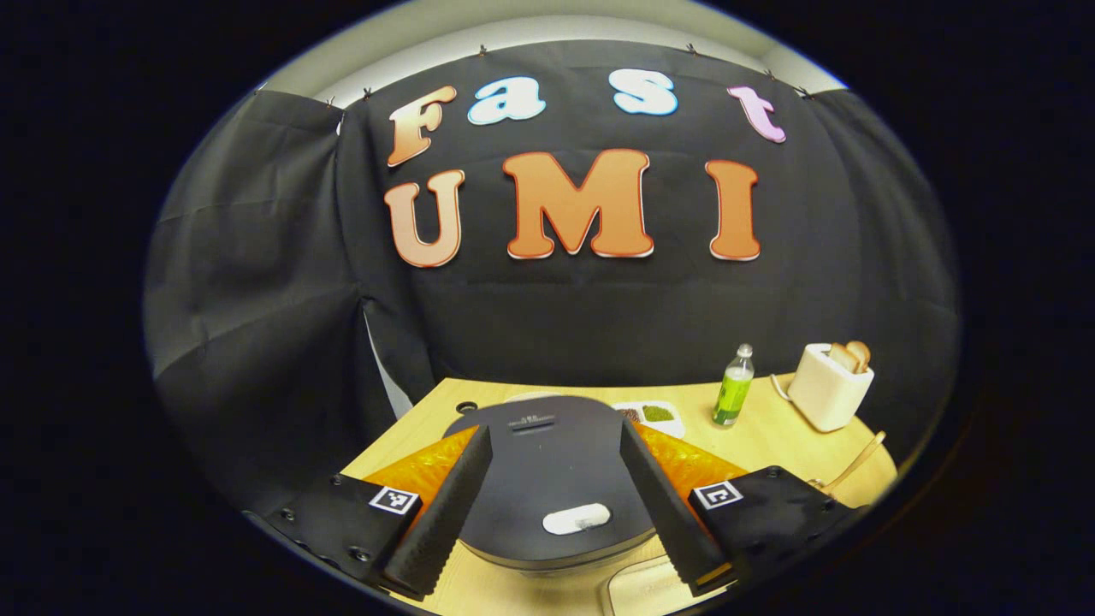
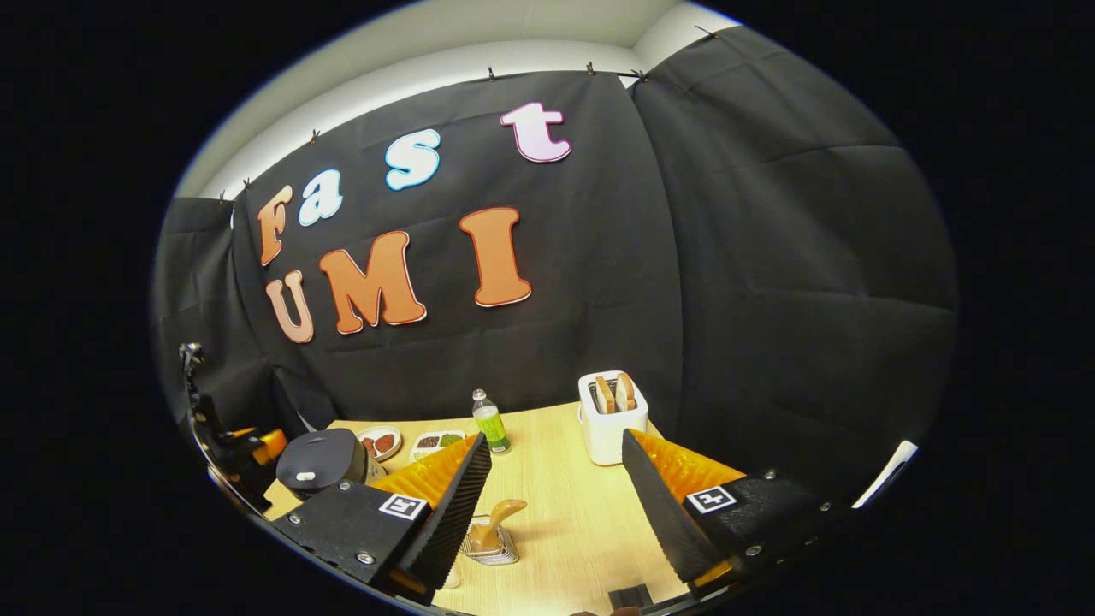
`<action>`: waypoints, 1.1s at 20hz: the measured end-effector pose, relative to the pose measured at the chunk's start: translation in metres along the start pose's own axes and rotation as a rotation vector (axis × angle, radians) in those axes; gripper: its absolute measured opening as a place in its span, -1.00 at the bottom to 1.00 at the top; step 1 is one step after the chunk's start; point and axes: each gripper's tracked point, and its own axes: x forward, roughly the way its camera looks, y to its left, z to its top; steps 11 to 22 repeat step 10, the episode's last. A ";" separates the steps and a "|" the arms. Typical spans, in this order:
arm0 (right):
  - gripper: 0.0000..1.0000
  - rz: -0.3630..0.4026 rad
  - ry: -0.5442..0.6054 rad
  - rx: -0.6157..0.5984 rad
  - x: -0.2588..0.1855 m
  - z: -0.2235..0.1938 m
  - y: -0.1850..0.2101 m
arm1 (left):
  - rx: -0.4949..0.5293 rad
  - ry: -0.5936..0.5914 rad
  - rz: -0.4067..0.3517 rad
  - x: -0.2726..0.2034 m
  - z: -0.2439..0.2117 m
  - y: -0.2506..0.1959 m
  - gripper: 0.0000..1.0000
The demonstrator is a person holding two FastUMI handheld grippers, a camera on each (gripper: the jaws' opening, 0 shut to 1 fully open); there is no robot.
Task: Close the left gripper, press the button to open the rice cooker; take a wooden spoon from the chopstick holder with the right hand, scoop a spoonful of rice and pour it into the rice cooker, then put the wooden spoon back into the chopstick holder.
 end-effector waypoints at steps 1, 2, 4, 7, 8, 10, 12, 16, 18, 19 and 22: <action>0.89 -0.004 -0.005 -0.009 -0.001 0.004 0.000 | -0.009 -0.014 -0.008 -0.012 0.020 0.001 1.00; 0.89 -0.005 -0.015 -0.020 -0.002 0.009 0.001 | -0.016 -0.036 -0.015 -0.024 0.039 0.003 1.00; 0.89 -0.014 -0.034 -0.046 -0.003 0.019 0.001 | -0.026 -0.080 -0.029 -0.050 0.078 0.006 1.00; 0.89 -0.025 -0.081 -0.088 -0.010 0.039 0.005 | -0.054 -0.114 -0.049 -0.082 0.115 0.009 1.00; 0.89 -0.024 -0.100 -0.102 -0.012 0.046 0.007 | -0.067 -0.127 -0.056 -0.092 0.124 0.011 1.00; 1.00 -0.013 -0.121 -0.128 -0.018 0.055 0.015 | -0.079 -0.159 -0.062 -0.109 0.140 0.014 0.87; 1.00 -0.013 -0.121 -0.128 -0.018 0.055 0.015 | -0.079 -0.159 -0.062 -0.109 0.140 0.014 0.87; 1.00 -0.013 -0.121 -0.128 -0.018 0.055 0.015 | -0.079 -0.159 -0.062 -0.109 0.140 0.014 0.87; 1.00 -0.013 -0.121 -0.128 -0.018 0.055 0.015 | -0.079 -0.159 -0.062 -0.109 0.140 0.014 0.87; 1.00 -0.013 -0.121 -0.128 -0.018 0.055 0.015 | -0.079 -0.159 -0.062 -0.109 0.140 0.014 0.87; 1.00 -0.013 -0.121 -0.128 -0.018 0.055 0.015 | -0.079 -0.159 -0.062 -0.109 0.140 0.014 0.87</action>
